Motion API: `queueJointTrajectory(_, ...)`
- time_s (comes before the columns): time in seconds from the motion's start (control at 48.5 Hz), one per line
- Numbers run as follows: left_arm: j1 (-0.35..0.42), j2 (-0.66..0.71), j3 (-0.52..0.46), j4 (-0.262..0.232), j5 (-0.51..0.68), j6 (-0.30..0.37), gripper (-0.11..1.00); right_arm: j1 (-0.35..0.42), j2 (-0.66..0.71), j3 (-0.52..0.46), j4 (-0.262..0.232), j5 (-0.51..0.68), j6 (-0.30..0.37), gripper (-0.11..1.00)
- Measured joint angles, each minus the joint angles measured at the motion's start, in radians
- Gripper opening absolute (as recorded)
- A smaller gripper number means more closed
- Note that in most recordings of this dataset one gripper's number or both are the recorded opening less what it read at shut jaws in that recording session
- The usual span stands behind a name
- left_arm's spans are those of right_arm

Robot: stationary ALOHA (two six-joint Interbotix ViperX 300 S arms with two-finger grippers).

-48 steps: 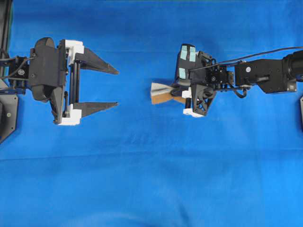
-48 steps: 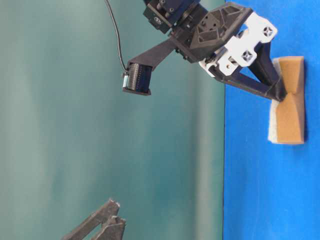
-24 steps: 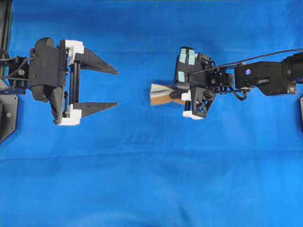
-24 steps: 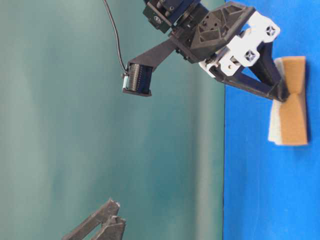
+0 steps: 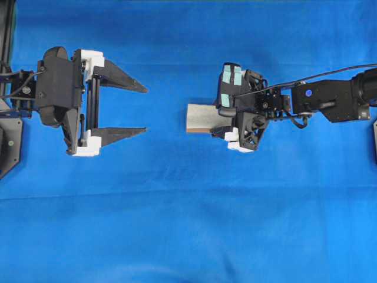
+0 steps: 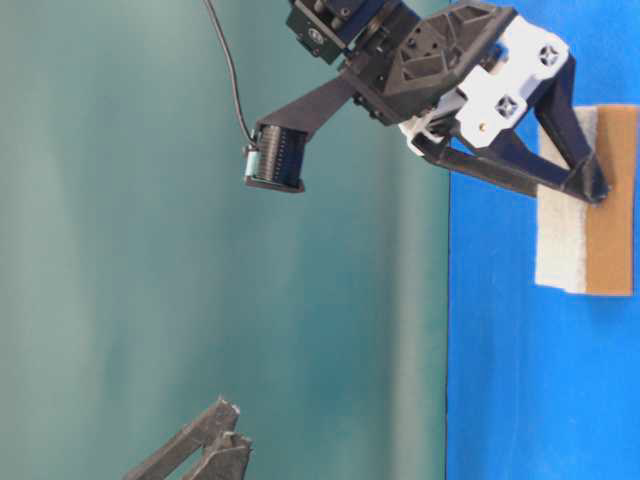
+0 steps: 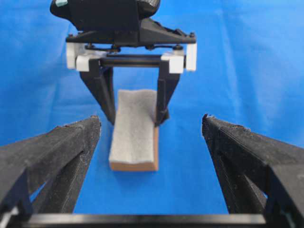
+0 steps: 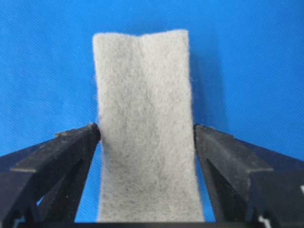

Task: Hand over the sponge with the left arm and wipe it with the right arm.

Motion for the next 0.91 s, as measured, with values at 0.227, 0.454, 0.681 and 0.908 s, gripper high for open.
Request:
queueJointTrajectory(0.227, 0.0, 0.0, 0.0, 0.002, 0.0, 0.005, 0.91, 0.003, -0.104, 0.003, 0.0, 0.055, 0.002, 0.74)
queueJointTrajectory(0.454, 0.0, 0.0, 0.0, 0.0, 0.0, 0.0, 0.91, 0.032, -0.284, 0.006, 0.0, 0.143, -0.005, 0.74)
queueJointTrajectory(0.681, 0.0, 0.0, -0.002, 0.0, 0.0, -0.009, 0.91, 0.061, -0.457, 0.049, -0.002, 0.167, -0.009, 0.74)
queueJointTrajectory(0.908, 0.0, 0.0, 0.0, 0.0, 0.0, -0.015, 0.91, 0.063, -0.529, 0.095, 0.0, 0.167, -0.005, 0.74)
